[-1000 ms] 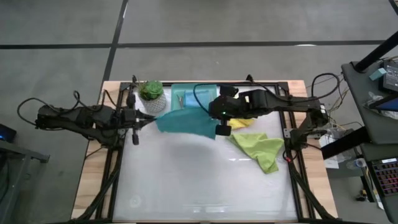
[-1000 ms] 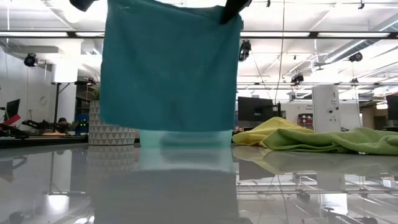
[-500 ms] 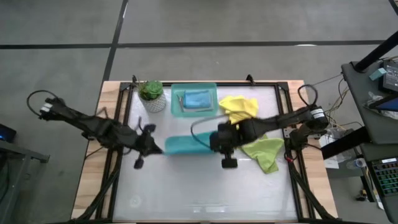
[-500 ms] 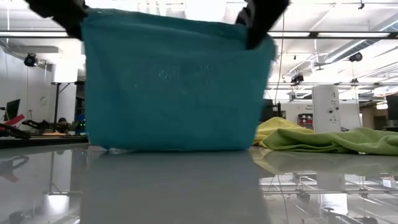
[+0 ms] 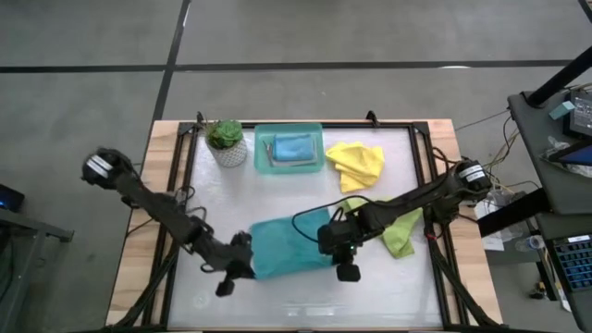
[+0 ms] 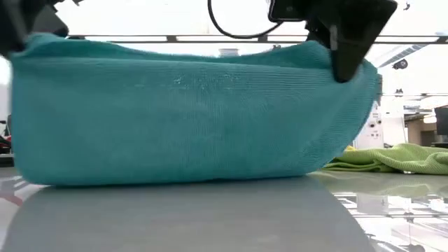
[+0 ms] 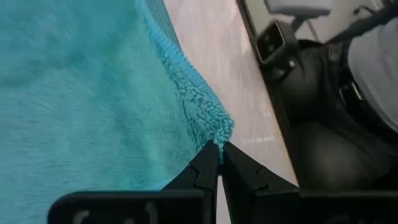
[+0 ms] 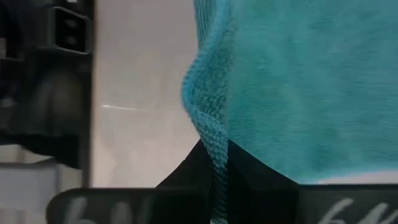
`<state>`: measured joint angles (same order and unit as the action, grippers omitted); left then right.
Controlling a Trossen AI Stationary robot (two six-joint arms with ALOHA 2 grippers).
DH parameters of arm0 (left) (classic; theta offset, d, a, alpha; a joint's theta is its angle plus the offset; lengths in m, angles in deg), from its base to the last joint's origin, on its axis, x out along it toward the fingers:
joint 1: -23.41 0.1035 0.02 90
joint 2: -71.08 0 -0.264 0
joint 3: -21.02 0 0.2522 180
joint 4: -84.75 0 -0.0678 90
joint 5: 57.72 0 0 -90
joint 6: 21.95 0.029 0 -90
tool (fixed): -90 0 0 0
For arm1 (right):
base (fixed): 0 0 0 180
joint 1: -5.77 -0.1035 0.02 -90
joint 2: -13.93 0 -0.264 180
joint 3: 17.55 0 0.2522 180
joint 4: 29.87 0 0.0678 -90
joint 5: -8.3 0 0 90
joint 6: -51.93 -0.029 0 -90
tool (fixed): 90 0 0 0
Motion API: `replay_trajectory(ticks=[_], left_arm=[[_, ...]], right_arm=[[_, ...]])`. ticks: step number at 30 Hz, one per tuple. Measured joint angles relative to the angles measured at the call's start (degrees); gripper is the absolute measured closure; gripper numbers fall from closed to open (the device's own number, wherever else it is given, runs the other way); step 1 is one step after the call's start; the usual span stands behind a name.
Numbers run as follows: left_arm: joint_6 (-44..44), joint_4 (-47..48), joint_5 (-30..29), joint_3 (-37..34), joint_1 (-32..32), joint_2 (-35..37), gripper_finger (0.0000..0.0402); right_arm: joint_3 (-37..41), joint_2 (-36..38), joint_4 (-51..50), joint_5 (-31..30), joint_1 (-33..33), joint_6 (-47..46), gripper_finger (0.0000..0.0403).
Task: Fold microfiber towels
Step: Fold the light blue microfiber cloth
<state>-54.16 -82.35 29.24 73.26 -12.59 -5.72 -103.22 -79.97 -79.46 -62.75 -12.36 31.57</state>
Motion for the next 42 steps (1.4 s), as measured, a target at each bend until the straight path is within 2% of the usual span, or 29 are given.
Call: replay_trajectory(ticks=[3,9,16,20,23,28,31,35,42], left_arm=[[-0.53,-0.67,-0.01,1.02,-0.59,-4.3,0.0401],[-1.67,0.03,0.34,1.54,-0.55,-8.03,0.0401],[-2.07,6.03,-3.9,1.41,-0.31,-7.61,0.0401],[-2.09,6.47,-5.32,1.41,-0.11,-7.55,0.0401],[-2.01,6.47,-6.11,1.41,-0.09,-7.54,0.0401],[-2.01,6.47,-6.3,1.41,-0.07,-7.54,0.0401],[-2.01,6.45,-6.3,1.41,-0.08,-7.54,0.0401],[-2.01,6.45,-6.33,1.39,-0.09,-7.54,0.0401],[-1.99,6.39,-6.35,1.23,-0.07,-7.52,0.0401]], right_arm=[[2.85,0.0,3.2,2.25,-0.01,-1.51,0.0394],[6.46,0.0,6.13,2.0,1.55,-3.62,0.038],[7.28,0.0,6.35,-7.79,5.12,1.39,0.0334],[7.84,0.0,6.41,-8.48,6.45,4.39,0.0316],[8.65,0.0,6.27,-8.44,6.48,4.66,0.0323],[9.89,0.0,6.97,-8.55,6.39,2.19,0.0361],[10.28,0.0,8.67,-11.79,6.37,0.58,0.0363],[10.55,0.0,11.47,-13.64,6.68,2.9,0.0338],[13.71,0.0,21.65,-13.61,8.03,7.85,0.0264]])
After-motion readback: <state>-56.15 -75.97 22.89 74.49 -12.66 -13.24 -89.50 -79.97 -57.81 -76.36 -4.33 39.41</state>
